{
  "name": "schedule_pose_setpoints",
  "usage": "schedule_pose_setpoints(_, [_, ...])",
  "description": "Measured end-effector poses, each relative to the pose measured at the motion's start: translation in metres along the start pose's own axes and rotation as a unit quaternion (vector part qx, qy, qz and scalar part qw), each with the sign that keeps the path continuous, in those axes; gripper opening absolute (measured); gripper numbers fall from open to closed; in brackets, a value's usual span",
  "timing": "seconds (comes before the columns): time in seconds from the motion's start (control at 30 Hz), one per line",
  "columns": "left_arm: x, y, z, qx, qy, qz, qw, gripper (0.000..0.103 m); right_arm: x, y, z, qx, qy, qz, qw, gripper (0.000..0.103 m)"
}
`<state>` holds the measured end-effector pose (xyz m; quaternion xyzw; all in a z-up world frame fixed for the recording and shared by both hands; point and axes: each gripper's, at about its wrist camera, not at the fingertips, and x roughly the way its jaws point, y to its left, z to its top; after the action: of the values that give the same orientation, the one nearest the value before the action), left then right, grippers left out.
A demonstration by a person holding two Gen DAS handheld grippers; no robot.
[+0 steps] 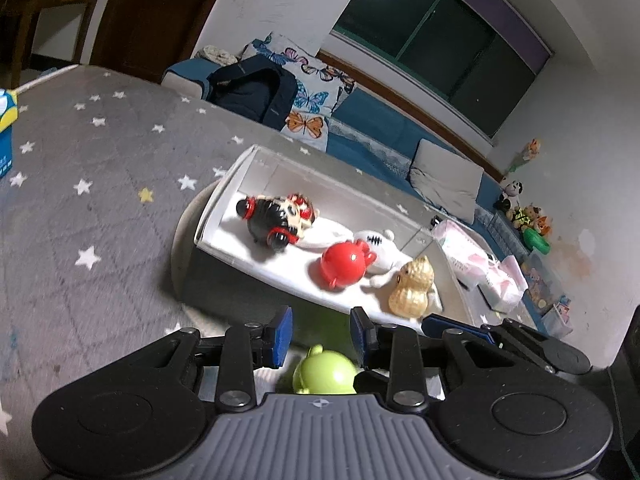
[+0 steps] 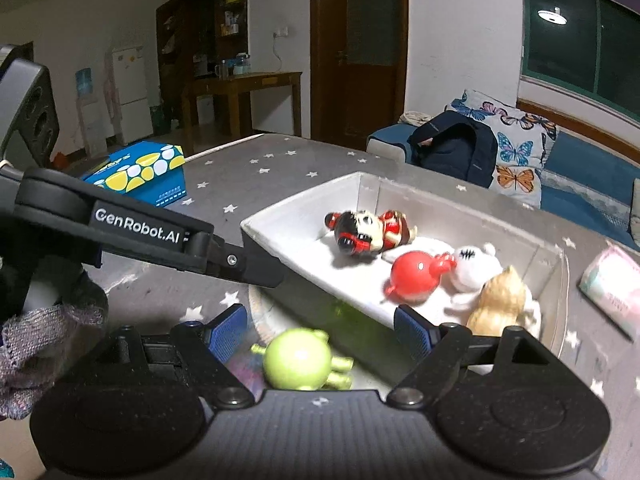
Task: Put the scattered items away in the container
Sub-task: 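Move the left tool back to the green alien toy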
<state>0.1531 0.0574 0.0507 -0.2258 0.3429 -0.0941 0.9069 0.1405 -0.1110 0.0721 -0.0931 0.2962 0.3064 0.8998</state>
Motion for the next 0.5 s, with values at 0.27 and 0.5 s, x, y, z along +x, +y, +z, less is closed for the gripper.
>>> schedule_pose_setpoints(0.27, [0.009,0.007,-0.018,-0.010,0.028,0.002,0.9995,0.034,-0.003,0.006,-0.023,0.022,0.001,0.001,1.000,0.082])
schedule_pose_setpoints(0.5, [0.010,0.007,-0.022,-0.010,0.033,0.003,0.9994,0.034,-0.002,0.006,-0.034,0.043,0.002,0.000,0.999,0.082])
